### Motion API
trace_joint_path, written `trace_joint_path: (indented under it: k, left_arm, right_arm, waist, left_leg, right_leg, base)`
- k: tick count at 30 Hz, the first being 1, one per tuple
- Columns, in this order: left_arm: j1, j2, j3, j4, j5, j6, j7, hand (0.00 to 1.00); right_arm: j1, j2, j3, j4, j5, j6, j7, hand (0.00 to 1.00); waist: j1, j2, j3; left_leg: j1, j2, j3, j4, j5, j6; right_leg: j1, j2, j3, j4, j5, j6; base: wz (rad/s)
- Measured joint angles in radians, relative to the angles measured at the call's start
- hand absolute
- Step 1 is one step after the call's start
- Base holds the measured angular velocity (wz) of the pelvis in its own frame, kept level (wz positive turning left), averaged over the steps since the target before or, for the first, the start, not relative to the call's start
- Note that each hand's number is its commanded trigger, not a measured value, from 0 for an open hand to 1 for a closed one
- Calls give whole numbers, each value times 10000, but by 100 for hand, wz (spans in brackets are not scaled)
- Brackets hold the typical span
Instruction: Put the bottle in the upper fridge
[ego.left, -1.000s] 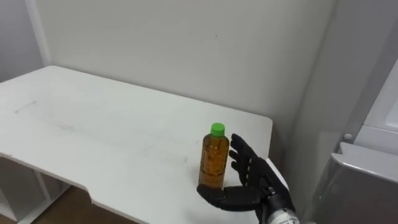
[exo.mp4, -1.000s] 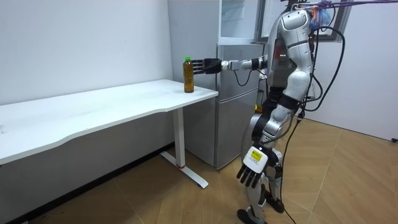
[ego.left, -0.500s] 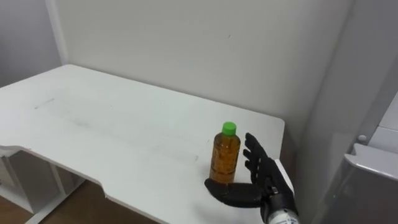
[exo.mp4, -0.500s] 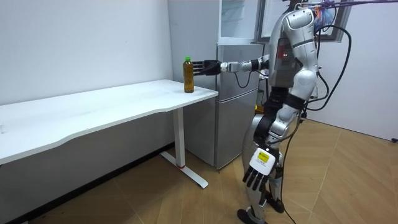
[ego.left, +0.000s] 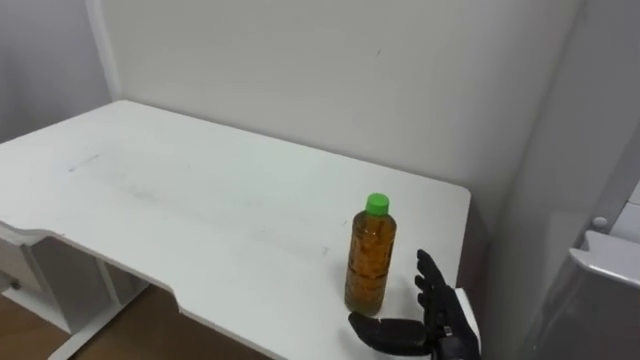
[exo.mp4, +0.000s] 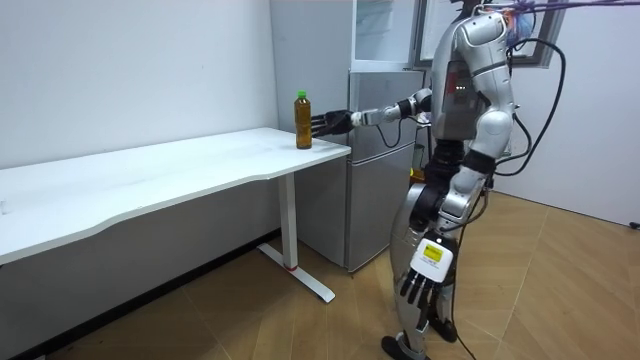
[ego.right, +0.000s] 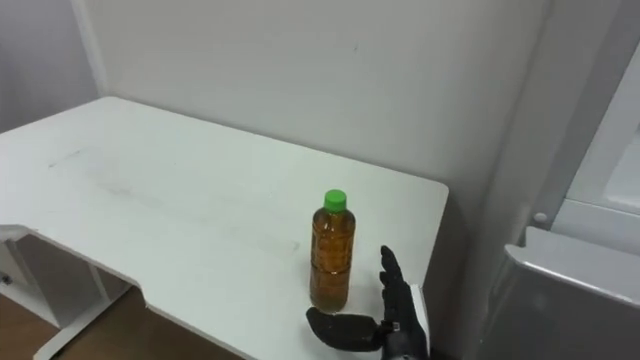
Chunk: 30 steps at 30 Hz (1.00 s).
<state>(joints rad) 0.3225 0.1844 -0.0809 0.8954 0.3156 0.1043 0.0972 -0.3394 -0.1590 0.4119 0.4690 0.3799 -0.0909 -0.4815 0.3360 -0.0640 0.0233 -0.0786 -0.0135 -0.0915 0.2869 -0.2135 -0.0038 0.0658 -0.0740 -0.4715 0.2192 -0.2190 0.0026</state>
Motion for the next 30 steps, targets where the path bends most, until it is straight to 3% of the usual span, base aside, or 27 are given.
trace_joint_path:
  k: [9,14,15,17,30]
  left_arm:
    - [27,-1,0,1,-147,40,-72,0]
    - [59,-1,6,-47,-474,-62,-132,0]
    - [56,1,7,-47,-475,-135,-128,0]
    - [67,5,31,-2,-482,-214,-126,0]
    - [148,322,76,-9,-887,-226,95,0]
  right_arm:
    - [-261,50,88,909,1,0,-351,0]
    - [-349,45,71,1292,-26,-234,-741,0]
    - [-350,39,66,1334,-52,-308,-862,0]
    - [-368,26,27,1332,-52,-354,-1138,0]
    - [-876,-171,28,1545,36,-654,-2585,0]
  waist:
    - [518,-13,0]
    - [721,-67,-7]
    - [779,-117,-40]
    - [853,-161,-21]
    - [1018,-292,-29]
  left_leg:
    - [-161,-53,-251,204,20,-13]
    - [-380,-150,-469,204,79,-8]
    - [-496,-166,-495,204,129,6]
    - [-550,-195,-519,200,180,26]
    - [-680,-324,-864,209,257,27]
  right_leg:
    - [22,-12,-261,0,0,1]
    - [-60,-74,-470,9,-13,19]
    - [-150,-107,-522,16,-13,19]
    - [-160,-126,-586,14,-12,20]
    - [-147,-144,-955,-138,-3,80]
  base:
    - [9]
    - [12]
    - [15]
    - [13]
    - [8]
